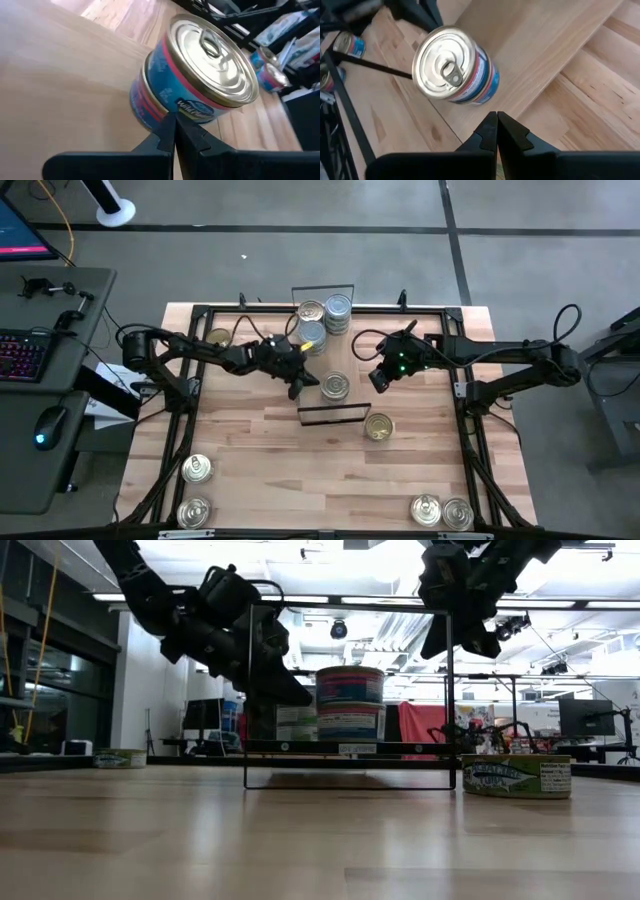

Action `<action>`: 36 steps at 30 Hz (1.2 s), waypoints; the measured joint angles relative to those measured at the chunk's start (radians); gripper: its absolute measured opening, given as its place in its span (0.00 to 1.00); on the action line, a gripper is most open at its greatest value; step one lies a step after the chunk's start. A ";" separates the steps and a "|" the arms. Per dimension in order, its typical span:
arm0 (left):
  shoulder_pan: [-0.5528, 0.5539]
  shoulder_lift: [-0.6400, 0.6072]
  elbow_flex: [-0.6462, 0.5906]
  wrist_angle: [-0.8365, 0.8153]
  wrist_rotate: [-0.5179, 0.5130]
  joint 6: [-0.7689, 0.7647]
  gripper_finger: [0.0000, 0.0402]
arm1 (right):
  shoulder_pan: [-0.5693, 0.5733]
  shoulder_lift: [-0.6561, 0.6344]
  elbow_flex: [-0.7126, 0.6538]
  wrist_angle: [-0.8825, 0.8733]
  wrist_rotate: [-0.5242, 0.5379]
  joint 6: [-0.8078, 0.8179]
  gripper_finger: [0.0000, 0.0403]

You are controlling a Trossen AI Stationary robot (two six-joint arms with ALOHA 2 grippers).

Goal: Stack canned seafood by type on shelf
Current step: Adjust the pink and blue tuna can

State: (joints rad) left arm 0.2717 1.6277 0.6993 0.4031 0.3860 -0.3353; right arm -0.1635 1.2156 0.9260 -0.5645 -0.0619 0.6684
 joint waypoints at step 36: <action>-0.036 -0.504 -0.315 -0.088 -0.203 -0.211 0.00 | -0.058 0.352 0.000 0.142 -0.323 -0.069 0.00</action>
State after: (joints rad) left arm 0.2356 1.1236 0.3847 0.3148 0.1828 -0.5465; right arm -0.2210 1.5671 0.9264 -0.4227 -0.3849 0.5991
